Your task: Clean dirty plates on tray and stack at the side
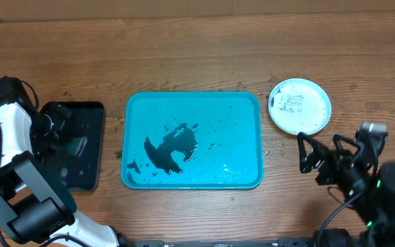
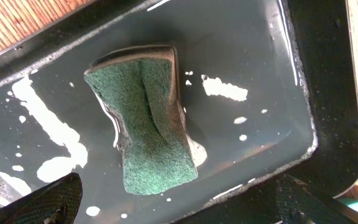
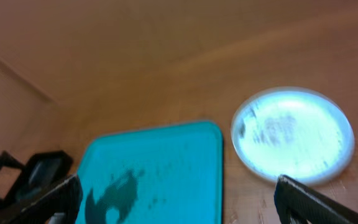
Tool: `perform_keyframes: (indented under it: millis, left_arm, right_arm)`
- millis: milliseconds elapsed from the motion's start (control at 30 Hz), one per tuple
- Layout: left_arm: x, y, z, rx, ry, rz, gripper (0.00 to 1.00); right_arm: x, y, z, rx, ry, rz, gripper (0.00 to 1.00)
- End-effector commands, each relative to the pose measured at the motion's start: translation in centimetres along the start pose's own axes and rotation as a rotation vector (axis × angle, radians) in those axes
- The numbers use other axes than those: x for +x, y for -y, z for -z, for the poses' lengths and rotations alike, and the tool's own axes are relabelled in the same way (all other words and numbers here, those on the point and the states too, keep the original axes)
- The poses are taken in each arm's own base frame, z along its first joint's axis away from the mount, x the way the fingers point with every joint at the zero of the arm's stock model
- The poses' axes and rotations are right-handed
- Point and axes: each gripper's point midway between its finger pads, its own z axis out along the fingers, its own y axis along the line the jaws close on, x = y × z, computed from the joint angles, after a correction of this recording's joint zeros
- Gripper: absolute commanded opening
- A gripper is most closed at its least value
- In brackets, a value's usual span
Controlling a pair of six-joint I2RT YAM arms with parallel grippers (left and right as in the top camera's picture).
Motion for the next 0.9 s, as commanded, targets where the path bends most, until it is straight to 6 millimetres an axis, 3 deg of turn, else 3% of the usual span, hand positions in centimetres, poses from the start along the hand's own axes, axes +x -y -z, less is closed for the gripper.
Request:
perform_keyframes:
  millis: [0, 167, 333, 867]
  left_arm:
    - [0.1, 0.0, 0.5, 0.009, 0.012, -0.004, 1.0]
    - [0.1, 0.0, 0.5, 0.009, 0.012, -0.004, 1.0]
    - [0.1, 0.0, 0.5, 0.009, 0.012, -0.004, 1.0]
    - [0.1, 0.0, 0.5, 0.009, 0.012, -0.004, 1.0]
  right_arm:
    - [2.7, 0.9, -0.6, -0.031, 0.041, 0.026, 1.0]
    - [4.4, 2.5, -2.2, -0.053, 0.171, 0.056, 1.0]
    - [4.8, 3.0, -3.4, -0.097, 0.287, 0.086, 1.0]
    - [5.1, 5.0, -4.3, -0.086, 0.446, 0.106, 1.0]
